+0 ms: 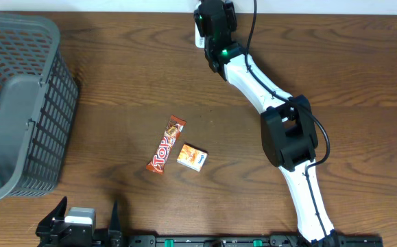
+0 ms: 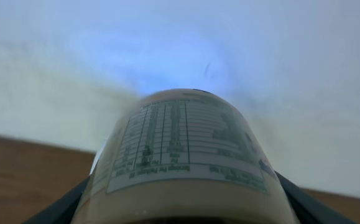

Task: Scan the item barcode
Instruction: 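Hold the jar label over the white scanner, then carry the jar to the right table edge and set it down, then move the right gripper over the orange box and chocolate bar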

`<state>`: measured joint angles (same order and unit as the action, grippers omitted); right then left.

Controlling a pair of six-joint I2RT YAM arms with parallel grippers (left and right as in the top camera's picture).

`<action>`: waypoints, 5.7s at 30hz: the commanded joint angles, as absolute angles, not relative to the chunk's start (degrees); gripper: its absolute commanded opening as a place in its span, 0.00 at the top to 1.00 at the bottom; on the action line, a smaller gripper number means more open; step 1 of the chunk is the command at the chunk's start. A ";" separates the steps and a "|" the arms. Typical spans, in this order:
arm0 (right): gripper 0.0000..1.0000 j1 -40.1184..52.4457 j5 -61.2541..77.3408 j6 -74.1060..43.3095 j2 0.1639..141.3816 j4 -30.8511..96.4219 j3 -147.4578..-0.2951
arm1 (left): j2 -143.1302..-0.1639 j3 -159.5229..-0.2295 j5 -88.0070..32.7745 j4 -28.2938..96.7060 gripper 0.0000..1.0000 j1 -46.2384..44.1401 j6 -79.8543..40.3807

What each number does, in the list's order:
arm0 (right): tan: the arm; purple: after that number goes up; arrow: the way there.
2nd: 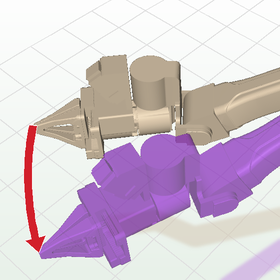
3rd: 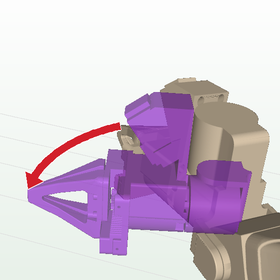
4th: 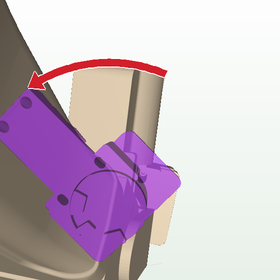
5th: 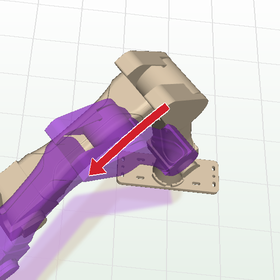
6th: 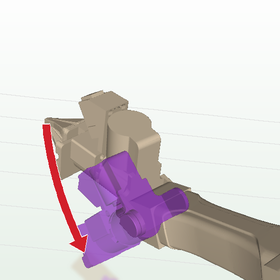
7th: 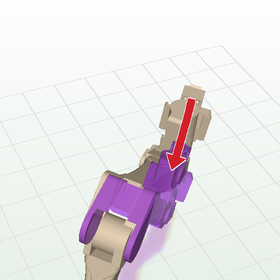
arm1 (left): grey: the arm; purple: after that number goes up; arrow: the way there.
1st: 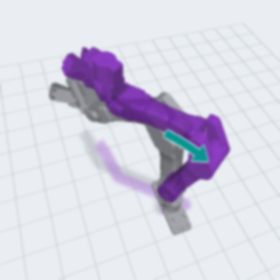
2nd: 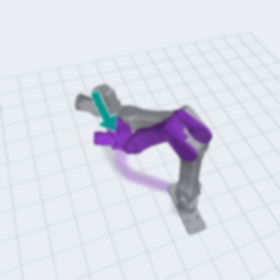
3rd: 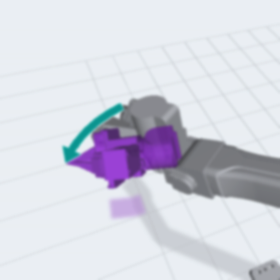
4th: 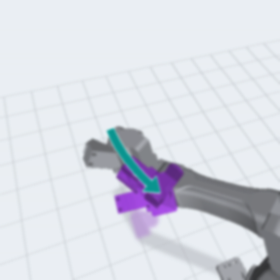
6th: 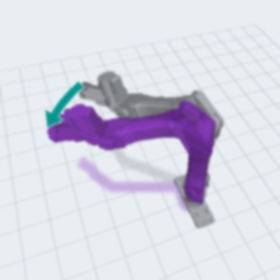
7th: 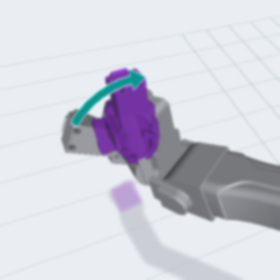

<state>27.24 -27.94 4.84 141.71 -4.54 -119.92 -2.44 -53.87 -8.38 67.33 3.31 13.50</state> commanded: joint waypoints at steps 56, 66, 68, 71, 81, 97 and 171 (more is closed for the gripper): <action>0.43 3.75 -29.45 -24.84 121.32 79.96 -119.96 | -2.31 -54.22 -7.86 67.31 0.04 3.18 13.63; 0.44 -17.45 -20.29 -24.77 121.56 72.86 -110.10 | -2.31 -54.22 -7.86 67.31 0.04 3.18 13.63; 0.44 -21.12 -18.96 -24.80 121.56 70.28 -106.41 | -2.31 -54.22 -7.86 67.31 0.04 3.18 13.63; 0.44 -26.33 -16.32 -24.82 121.56 65.39 -100.40 | -2.31 -54.22 -7.86 67.31 0.04 3.18 13.63; 0.19 -40.93 -5.72 -24.71 121.56 55.18 -90.85 | -2.31 -54.22 -7.86 67.31 0.04 3.18 13.63; 0.01 -46.94 15.92 -21.58 115.46 69.04 -108.66 | -2.31 -54.22 -7.86 67.31 0.04 3.18 13.63; 0.01 48.66 10.02 -62.52 121.27 50.06 -80.16 | -2.31 -54.22 -7.86 67.31 0.04 3.18 13.63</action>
<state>47.99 9.37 -61.76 118.21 50.59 -80.66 -2.44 -53.89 -8.38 67.33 3.31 13.50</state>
